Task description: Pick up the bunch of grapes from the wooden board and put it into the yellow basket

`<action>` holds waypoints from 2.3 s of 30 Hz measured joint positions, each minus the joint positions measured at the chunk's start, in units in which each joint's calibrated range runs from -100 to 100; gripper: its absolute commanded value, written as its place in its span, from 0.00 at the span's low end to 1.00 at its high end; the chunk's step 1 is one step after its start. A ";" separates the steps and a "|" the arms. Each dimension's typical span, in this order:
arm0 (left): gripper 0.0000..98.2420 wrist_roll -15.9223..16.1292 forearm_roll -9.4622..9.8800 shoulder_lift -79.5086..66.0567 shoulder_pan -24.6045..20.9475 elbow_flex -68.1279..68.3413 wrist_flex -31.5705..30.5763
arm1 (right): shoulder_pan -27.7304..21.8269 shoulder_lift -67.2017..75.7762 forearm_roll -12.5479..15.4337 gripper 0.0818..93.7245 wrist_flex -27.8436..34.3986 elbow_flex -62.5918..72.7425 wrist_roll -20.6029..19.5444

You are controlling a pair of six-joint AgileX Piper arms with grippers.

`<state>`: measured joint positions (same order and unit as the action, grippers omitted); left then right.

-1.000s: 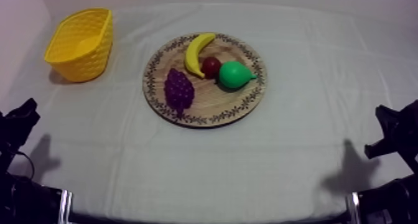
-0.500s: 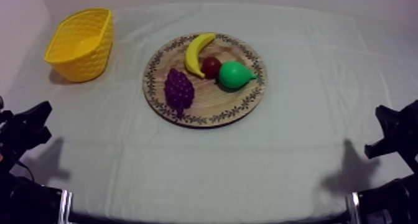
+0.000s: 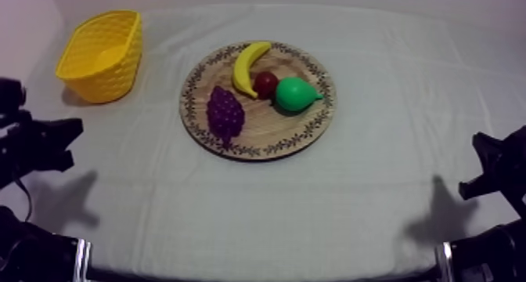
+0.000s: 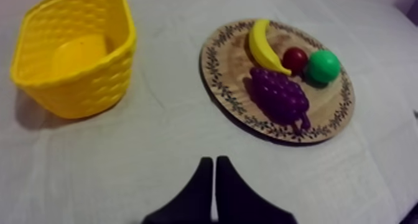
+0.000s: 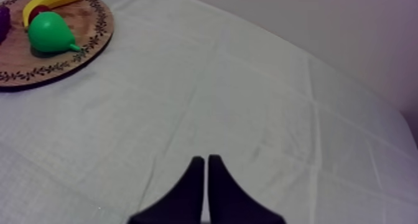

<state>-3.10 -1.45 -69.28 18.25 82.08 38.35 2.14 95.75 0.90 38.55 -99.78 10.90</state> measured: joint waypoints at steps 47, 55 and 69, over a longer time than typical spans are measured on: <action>0.57 -18.95 0.59 77.10 15.62 -70.36 40.03 | 0.00 0.00 0.00 0.00 0.00 0.00 0.05; 0.80 -18.45 0.45 79.24 14.96 -70.27 39.80 | 0.00 0.00 0.00 0.00 0.00 0.00 0.05; 0.90 -16.87 0.35 87.08 12.59 -73.76 39.77 | 0.00 0.00 0.00 0.00 0.00 0.00 0.02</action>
<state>-19.97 -1.10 17.80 30.84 8.32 78.12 2.14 95.75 0.90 38.55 -99.78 10.92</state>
